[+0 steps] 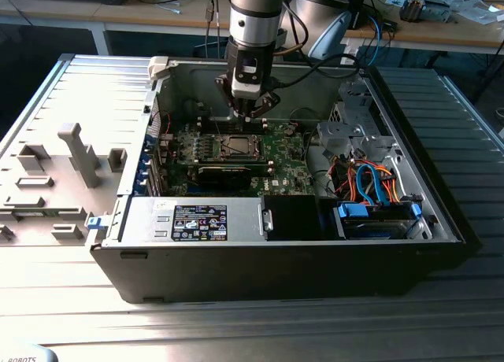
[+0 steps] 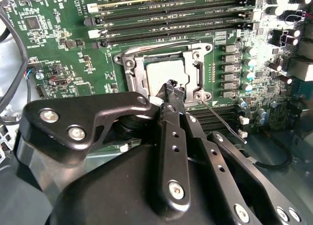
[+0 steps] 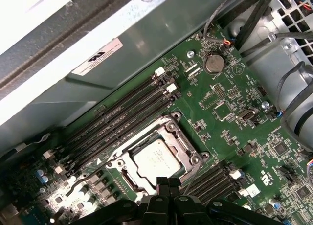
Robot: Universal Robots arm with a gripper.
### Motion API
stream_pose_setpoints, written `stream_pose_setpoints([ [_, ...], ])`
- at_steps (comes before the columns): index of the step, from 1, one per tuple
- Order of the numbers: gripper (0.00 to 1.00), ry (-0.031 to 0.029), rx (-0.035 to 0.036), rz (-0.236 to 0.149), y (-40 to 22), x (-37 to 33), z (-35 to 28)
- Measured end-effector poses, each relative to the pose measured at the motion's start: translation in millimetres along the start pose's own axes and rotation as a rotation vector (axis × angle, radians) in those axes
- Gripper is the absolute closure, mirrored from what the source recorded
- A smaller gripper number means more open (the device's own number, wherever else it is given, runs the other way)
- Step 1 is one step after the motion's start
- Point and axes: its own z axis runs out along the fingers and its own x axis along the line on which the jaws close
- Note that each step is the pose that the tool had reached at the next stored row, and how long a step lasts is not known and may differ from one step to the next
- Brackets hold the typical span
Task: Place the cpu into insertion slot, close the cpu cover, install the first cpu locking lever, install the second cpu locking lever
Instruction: 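Install the first cpu locking lever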
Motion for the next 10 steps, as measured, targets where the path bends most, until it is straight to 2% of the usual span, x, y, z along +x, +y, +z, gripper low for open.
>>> stream_pose_setpoints([
  [10,0.89,-0.0016,0.0000,-0.026,0.0,0.0,0.0],
])
